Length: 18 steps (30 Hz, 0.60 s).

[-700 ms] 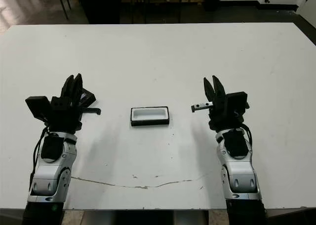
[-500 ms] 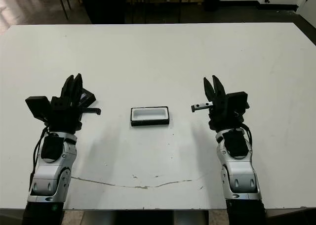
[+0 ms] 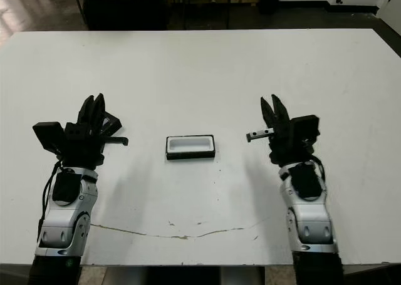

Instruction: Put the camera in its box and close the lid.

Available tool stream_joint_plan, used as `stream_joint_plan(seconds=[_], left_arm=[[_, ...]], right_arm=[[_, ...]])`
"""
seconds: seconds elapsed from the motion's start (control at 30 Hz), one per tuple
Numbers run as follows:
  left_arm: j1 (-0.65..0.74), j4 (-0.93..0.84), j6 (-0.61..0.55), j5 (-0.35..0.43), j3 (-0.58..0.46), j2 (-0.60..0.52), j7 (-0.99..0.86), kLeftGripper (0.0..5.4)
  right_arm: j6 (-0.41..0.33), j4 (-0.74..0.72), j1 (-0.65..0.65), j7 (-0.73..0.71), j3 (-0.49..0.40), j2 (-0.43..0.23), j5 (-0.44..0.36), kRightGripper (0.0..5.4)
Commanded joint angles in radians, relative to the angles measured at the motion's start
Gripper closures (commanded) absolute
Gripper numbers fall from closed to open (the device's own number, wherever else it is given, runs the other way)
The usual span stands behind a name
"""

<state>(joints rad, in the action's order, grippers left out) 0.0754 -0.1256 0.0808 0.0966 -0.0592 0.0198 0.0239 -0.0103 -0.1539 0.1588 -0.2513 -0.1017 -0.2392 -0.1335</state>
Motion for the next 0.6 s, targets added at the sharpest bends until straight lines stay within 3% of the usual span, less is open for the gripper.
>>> stream_joint_plan(seconds=[0.03, 0.23, 0.4, 0.6], left_arm=[[-0.018, 0.002, -0.018, -0.005, -0.003, -0.007, -0.004, 5.40], [-0.011, 0.008, -0.018, -0.003, -0.005, -0.008, -0.002, 5.40], [-0.010, 0.007, -0.018, -0.006, -0.005, -0.010, -0.002, 5.40], [-0.004, 0.010, -0.021, -0.002, -0.007, -0.013, 0.001, 5.40]], right_arm=[[-0.094, -0.022, 0.036, -0.068, -0.044, -0.112, -0.026, 5.24], [-0.293, 0.017, 0.106, -0.218, -0.101, -0.286, -0.111, 4.16], [-0.295, 0.124, 0.136, -0.394, -0.094, -0.387, -0.155, 3.08], [-0.295, 0.205, 0.152, -0.499, -0.039, -0.422, -0.137, 1.77]])
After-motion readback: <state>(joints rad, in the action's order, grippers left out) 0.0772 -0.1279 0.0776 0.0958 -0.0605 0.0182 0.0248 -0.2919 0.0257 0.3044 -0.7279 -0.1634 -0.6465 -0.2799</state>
